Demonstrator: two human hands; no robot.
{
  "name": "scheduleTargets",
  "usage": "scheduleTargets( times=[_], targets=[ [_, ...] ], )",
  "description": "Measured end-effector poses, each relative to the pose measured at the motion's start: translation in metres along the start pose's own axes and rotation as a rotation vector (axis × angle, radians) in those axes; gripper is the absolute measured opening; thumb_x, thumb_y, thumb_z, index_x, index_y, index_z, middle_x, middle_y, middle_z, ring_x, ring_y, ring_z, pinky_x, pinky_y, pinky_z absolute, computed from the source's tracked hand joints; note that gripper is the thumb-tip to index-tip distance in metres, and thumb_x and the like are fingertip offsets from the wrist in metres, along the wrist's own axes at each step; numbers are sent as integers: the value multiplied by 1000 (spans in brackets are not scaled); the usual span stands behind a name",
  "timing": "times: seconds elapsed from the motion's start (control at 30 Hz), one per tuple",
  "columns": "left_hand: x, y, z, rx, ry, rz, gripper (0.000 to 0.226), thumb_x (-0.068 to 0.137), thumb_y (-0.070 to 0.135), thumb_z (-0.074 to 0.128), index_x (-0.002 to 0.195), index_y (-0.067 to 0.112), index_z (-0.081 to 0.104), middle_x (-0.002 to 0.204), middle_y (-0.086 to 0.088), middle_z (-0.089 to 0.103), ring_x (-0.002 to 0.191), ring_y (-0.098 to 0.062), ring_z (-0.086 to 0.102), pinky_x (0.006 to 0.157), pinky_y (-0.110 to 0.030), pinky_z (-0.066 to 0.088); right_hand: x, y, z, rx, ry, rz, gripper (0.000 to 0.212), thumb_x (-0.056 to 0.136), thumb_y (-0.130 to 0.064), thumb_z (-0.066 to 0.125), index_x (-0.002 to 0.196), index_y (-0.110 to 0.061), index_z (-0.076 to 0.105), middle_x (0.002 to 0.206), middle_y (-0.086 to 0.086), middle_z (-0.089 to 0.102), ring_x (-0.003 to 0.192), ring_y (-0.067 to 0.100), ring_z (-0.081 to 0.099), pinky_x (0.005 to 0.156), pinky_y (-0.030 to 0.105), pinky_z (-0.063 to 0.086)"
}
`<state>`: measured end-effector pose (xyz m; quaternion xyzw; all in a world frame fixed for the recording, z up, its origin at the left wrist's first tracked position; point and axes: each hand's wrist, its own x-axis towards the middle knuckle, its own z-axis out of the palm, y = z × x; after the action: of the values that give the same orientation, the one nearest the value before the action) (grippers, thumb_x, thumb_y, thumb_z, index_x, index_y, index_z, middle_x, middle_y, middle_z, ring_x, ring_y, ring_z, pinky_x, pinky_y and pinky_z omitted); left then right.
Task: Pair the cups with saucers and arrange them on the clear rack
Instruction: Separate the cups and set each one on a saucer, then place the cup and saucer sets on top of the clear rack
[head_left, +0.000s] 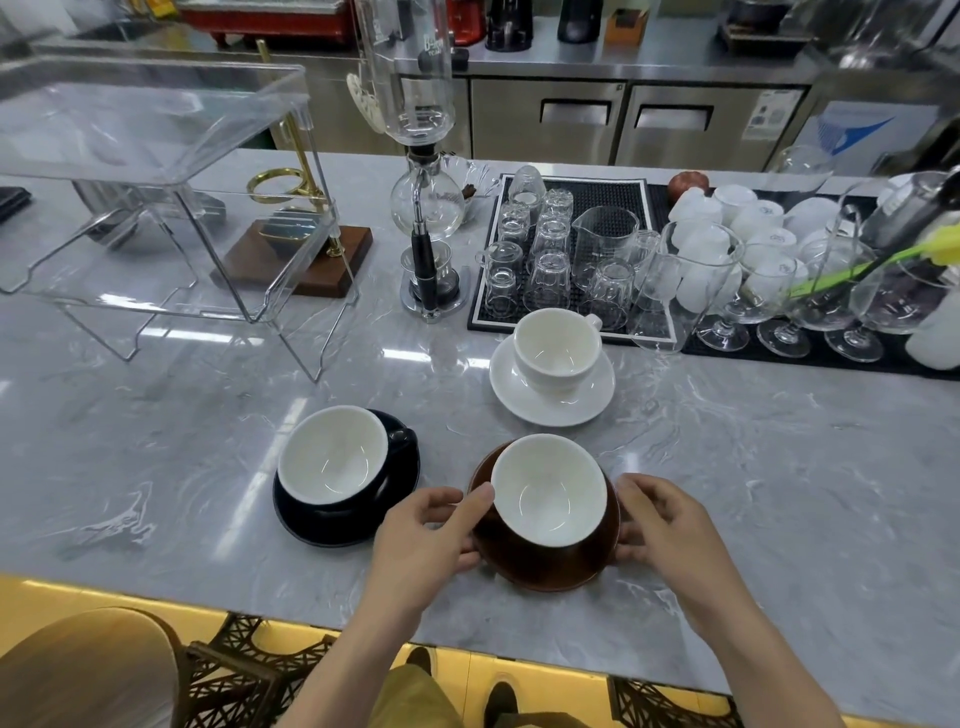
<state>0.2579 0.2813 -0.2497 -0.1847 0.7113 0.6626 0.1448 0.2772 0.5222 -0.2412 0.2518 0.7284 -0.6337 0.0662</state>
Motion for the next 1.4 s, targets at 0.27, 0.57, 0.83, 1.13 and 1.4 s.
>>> scheduleTargets(
  times=[0.27,0.57,0.83,1.13,1.4],
  targets=[
    [1,8,2,71,-18,4,63,64,58,84,111,17,71,104,-6,74,90,-21,76,69,-32,66,0,-1,4,-29,6,-12,44,85,-40,72,123,-20,63,102,0,69,79,23,73,67,43,65],
    [2,11,4,83,-48,11,40,70,43,88,99,20,74,92,-2,77,86,-18,77,63,-26,62,1,0,6,4,13,-89,21,85,-31,75,104,-28,68,93,4,72,72,26,72,63,46,64],
    [-3,16,5,23,-49,-18,49,62,41,91,99,13,75,90,-13,78,86,-28,77,74,-44,66,-1,-3,4,31,55,-146,22,82,-30,78,101,-27,70,85,4,74,76,32,72,71,48,63],
    [-17,41,-2,-38,-21,56,54,56,39,91,101,14,76,73,4,76,73,-15,76,64,-30,63,-6,-30,2,62,4,-244,12,82,-26,78,94,-28,73,88,1,73,72,15,71,58,32,61],
    [-31,80,-20,-140,64,151,58,45,39,91,96,14,76,75,2,79,73,-15,78,59,-27,61,-6,-73,13,91,-59,-343,16,81,-26,78,96,-28,74,89,-4,75,82,23,73,57,28,60]
  ],
)
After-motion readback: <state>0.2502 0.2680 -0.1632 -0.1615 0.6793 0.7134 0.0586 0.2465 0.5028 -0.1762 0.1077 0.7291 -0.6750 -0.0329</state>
